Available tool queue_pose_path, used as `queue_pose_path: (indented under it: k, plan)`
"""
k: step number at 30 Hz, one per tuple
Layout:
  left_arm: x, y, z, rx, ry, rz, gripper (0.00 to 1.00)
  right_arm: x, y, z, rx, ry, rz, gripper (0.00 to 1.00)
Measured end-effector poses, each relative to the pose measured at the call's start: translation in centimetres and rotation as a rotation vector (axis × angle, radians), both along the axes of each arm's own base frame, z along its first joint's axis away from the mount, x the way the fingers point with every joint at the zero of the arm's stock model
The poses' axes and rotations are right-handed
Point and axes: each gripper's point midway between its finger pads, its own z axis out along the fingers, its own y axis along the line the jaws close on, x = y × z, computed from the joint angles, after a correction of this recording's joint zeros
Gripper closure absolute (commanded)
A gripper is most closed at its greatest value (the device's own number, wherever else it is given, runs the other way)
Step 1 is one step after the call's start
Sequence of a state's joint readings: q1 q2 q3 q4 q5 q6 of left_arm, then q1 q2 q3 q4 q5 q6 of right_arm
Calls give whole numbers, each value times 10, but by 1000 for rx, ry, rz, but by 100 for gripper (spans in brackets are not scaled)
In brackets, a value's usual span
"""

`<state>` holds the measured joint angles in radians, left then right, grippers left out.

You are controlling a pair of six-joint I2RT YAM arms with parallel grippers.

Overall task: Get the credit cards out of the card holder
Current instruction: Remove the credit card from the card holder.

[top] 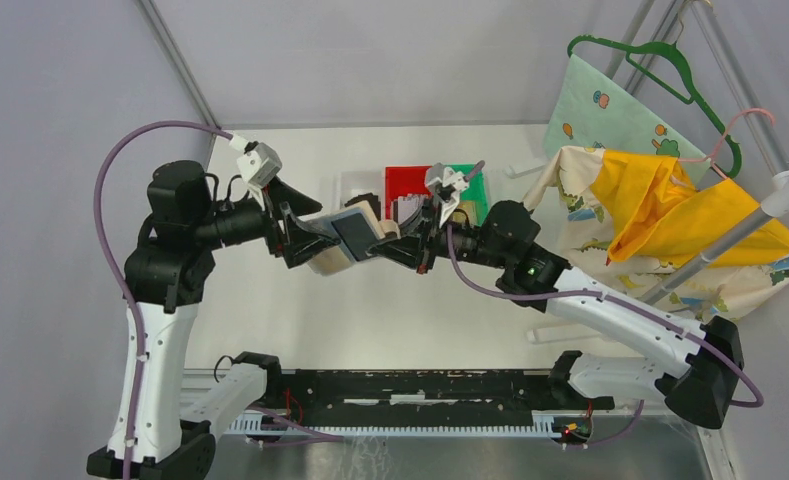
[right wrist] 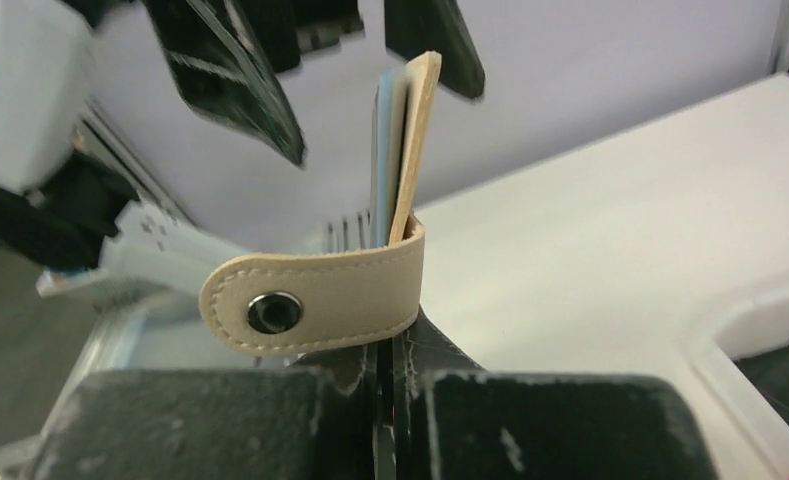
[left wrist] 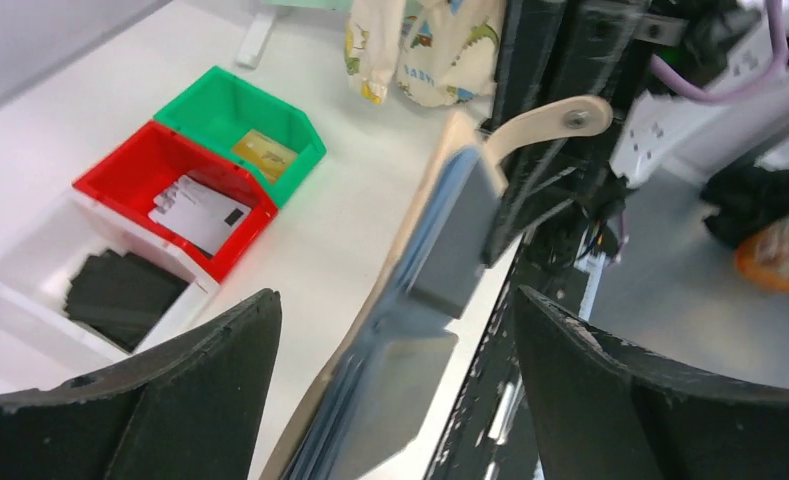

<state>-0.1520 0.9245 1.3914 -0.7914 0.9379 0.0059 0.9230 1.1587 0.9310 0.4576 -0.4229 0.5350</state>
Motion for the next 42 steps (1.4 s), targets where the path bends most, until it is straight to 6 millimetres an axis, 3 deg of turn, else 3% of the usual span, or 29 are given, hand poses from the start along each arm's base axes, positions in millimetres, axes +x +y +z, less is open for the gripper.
queue_pose_path:
  k: [3,6,12,17,23,32,34,36,40,42]
  plan:
    - [-15,0,4,45,-97,-74,11,-7,-1,-24,-166,-49,48,100]
    - [-28,0,-6,87,-134,-152,15,-13,-1,-53,-318,-54,109,100]
    - [-43,2,-54,173,-38,-309,22,-23,-1,-86,-470,-39,208,100]
    - [-42,3,-82,204,58,-363,30,-29,6,-86,-501,-52,266,100]
    - [-52,5,-83,206,23,-362,50,-34,20,-84,-502,-66,319,100]
    - [-55,4,-96,198,103,-396,93,-37,42,-73,-510,-86,367,96]
    - [-56,4,-98,195,123,-404,98,-34,42,-77,-523,-79,365,89]
    - [-57,4,-99,197,127,-409,98,-33,42,-78,-527,-75,366,61]
    - [-58,4,-99,196,120,-417,98,-31,47,-68,-491,-96,351,37]
    - [-58,3,-94,185,114,-422,98,-27,47,-60,-432,-102,318,31]
